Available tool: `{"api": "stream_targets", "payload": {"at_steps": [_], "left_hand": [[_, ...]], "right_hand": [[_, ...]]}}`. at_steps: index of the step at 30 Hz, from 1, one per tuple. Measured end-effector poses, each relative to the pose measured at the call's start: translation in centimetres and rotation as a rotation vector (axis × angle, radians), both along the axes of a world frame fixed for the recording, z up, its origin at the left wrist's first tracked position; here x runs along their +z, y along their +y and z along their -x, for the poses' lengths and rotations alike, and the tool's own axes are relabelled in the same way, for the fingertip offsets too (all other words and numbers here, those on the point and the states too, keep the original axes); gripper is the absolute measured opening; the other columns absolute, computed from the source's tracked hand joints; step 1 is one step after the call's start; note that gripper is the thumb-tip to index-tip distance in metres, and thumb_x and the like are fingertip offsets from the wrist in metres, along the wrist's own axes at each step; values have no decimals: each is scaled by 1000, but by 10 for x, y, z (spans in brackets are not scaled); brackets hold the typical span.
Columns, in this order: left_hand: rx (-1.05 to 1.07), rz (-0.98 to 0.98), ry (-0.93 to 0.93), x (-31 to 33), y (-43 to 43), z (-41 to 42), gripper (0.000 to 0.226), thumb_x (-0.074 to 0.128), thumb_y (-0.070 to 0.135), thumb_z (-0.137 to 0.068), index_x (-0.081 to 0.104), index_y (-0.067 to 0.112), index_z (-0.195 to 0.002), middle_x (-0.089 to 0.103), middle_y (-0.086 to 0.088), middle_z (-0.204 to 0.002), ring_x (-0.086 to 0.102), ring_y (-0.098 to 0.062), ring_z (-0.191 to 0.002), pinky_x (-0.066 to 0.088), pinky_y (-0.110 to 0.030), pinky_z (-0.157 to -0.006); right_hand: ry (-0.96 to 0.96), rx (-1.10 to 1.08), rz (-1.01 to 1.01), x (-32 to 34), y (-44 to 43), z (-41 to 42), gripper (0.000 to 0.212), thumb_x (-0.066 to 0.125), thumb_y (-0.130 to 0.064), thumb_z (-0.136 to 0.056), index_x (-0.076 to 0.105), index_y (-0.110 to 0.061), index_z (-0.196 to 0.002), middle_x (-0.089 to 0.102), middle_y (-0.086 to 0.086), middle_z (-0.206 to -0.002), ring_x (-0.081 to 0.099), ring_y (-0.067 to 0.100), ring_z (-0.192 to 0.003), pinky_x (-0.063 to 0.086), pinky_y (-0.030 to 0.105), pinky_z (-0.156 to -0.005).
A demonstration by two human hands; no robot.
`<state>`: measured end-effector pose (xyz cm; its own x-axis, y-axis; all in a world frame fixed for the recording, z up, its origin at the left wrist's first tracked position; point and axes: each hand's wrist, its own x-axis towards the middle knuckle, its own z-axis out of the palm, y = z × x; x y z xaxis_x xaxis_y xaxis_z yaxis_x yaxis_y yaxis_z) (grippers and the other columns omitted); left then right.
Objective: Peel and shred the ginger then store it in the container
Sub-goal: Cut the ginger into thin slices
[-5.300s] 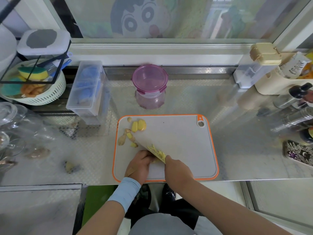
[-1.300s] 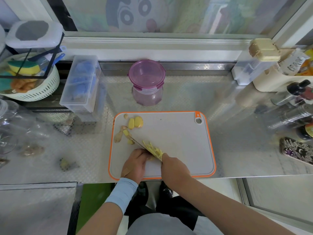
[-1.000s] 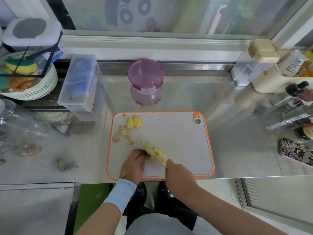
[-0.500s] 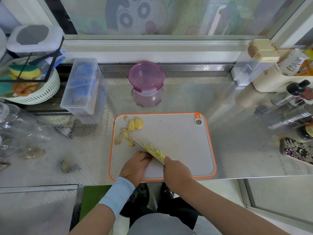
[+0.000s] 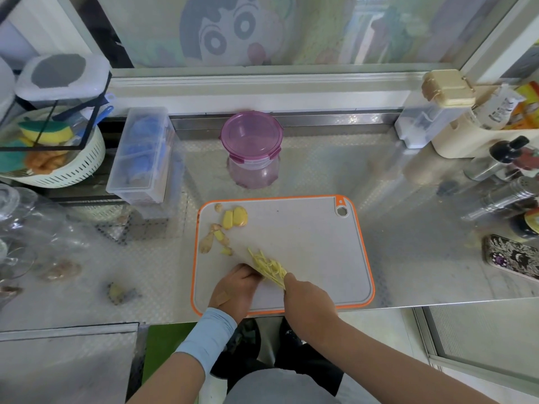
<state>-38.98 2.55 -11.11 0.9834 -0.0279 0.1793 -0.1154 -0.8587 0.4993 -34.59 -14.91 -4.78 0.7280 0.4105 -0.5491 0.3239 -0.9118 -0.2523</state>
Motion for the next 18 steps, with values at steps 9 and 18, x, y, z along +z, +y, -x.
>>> {"api": "stream_targets", "payload": {"at_steps": [9,18], "left_hand": [[-24,-9,-17,1,1,-2,39,86,2,-62,75,14,-98,70,-3,-100,55,-19,-100,58,-34,-57],[-19,34,-56,-3,3,-3,24,56,22,-82,77,12,-89,71,-2,-93,54,-14,-96,57,-28,-60]], "right_hand": [[10,19,24,6,-5,7,34,46,1,-91,39,-12,-121,45,-1,-72,47,17,-59,39,29,-48],[22,-1,22,2,2,-2,41,43,1,-89,37,-12,-128,45,0,-73,46,19,-60,35,29,-47]]}}
